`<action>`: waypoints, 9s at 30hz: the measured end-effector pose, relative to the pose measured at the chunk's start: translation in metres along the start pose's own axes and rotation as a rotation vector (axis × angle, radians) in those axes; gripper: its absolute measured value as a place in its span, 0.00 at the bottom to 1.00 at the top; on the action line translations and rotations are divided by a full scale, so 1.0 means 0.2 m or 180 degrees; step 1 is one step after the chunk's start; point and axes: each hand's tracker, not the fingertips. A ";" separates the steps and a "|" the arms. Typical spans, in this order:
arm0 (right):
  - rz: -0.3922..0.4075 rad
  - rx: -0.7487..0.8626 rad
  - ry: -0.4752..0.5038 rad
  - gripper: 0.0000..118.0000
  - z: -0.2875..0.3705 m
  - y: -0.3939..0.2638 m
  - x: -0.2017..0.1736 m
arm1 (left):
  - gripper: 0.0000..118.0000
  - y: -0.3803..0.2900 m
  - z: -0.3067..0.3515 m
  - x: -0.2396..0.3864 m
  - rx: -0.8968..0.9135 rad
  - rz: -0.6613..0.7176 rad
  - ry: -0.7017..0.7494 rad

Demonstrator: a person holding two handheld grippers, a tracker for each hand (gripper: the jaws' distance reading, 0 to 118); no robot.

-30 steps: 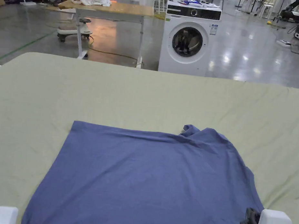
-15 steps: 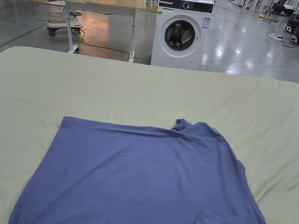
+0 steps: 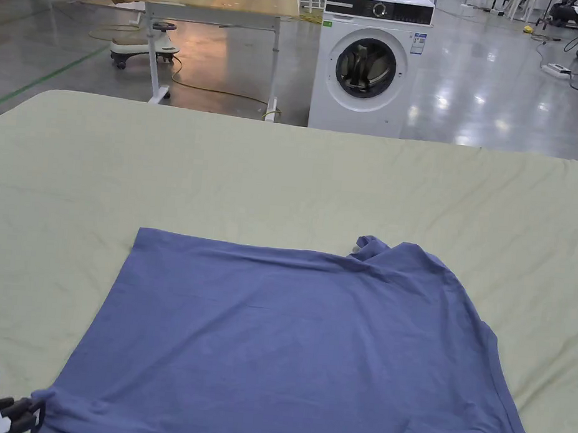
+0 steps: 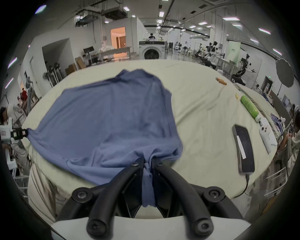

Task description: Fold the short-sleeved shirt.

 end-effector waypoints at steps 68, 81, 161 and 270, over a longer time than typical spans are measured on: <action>0.0060 0.1449 -0.0217 0.00 -0.04 0.20 -0.44 | 0.52 0.56 -0.57 0.01 -0.0461 0.0016 -0.0015; -0.0115 0.1102 -0.0391 0.00 -0.12 0.12 -0.24 | 0.26 0.44 -0.67 0.14 -0.0886 -0.0194 0.0304; 0.0295 0.0856 -0.0313 0.69 0.08 0.15 -0.33 | 0.35 0.07 0.04 0.14 0.0635 -0.0227 0.0105; 0.0146 0.0191 0.0085 0.01 -0.02 0.33 0.05 | 0.00 0.23 0.07 -0.15 0.0465 -0.0164 -0.0266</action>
